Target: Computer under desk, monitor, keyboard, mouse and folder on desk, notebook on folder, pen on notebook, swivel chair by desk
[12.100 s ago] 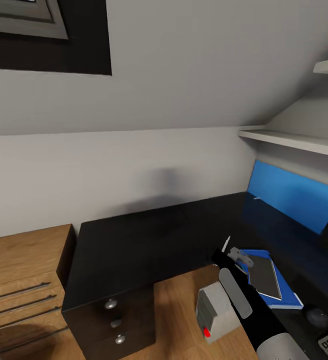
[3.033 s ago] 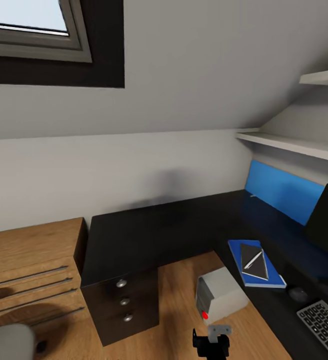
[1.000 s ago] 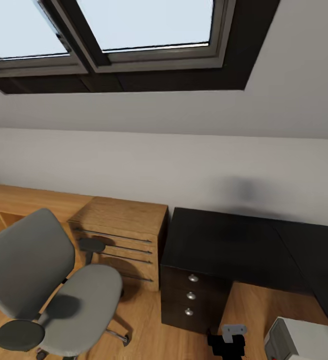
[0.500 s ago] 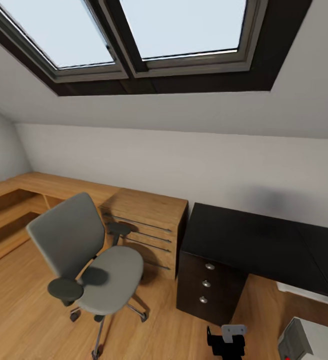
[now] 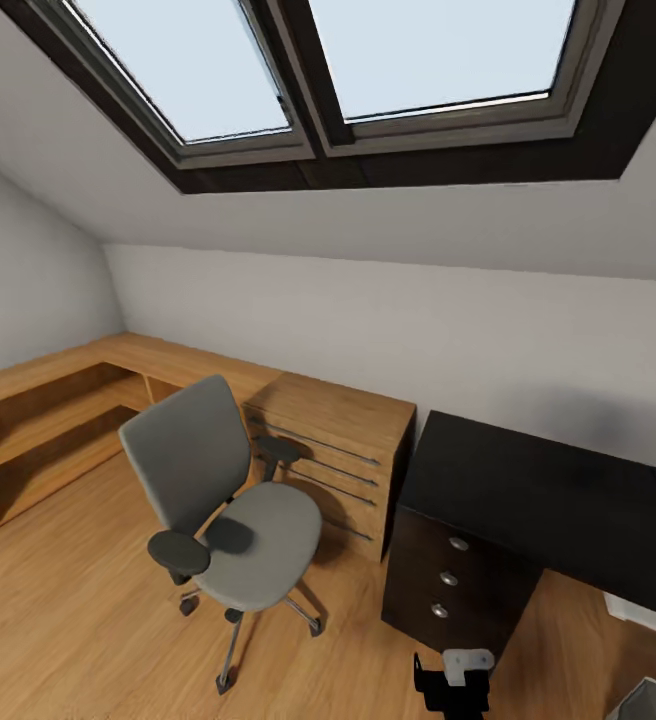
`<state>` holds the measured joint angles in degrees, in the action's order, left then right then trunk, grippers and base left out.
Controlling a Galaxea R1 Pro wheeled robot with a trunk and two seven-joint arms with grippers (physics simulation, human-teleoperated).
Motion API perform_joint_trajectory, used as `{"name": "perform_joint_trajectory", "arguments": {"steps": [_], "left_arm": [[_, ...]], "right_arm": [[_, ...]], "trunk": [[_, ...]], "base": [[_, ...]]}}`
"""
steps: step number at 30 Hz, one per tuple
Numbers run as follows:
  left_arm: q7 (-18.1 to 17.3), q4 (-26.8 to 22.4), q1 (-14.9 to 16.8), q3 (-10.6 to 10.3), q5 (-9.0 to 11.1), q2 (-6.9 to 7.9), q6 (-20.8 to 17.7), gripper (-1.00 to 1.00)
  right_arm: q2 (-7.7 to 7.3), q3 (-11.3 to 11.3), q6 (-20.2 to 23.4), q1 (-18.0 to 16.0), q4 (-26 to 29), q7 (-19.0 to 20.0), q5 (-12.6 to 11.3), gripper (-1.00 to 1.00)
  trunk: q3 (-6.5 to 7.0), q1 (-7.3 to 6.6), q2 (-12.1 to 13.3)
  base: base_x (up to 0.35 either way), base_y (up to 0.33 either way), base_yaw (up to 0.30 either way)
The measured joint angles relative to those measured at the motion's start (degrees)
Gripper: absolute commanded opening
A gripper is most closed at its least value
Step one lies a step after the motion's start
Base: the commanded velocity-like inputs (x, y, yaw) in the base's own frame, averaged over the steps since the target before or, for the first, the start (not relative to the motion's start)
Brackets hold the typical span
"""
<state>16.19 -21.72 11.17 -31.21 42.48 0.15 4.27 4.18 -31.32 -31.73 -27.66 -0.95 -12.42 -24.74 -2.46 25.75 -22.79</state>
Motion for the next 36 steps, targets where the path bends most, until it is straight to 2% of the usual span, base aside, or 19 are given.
{"name": "perform_joint_trajectory", "arguments": {"steps": [30,36], "left_arm": [[0.0,0.09,0.0,0.06,0.11,0.0,-0.18,1.0],[0.0,0.09,-0.01,0.06,0.11,0.04,-0.17,1.0]], "right_arm": [[0.16,-0.02,-0.04,0.03,0.0,0.0,-0.04,1.0],[0.29,-0.08,-2.22,0.52,-0.08,0.02,-0.07,1.0]], "trunk": [[0.25,0.0,0.0],[0.59,0.0,0.0]], "base": [[0.0,0.0,0.279],[0.0,0.0,0.233]]}}
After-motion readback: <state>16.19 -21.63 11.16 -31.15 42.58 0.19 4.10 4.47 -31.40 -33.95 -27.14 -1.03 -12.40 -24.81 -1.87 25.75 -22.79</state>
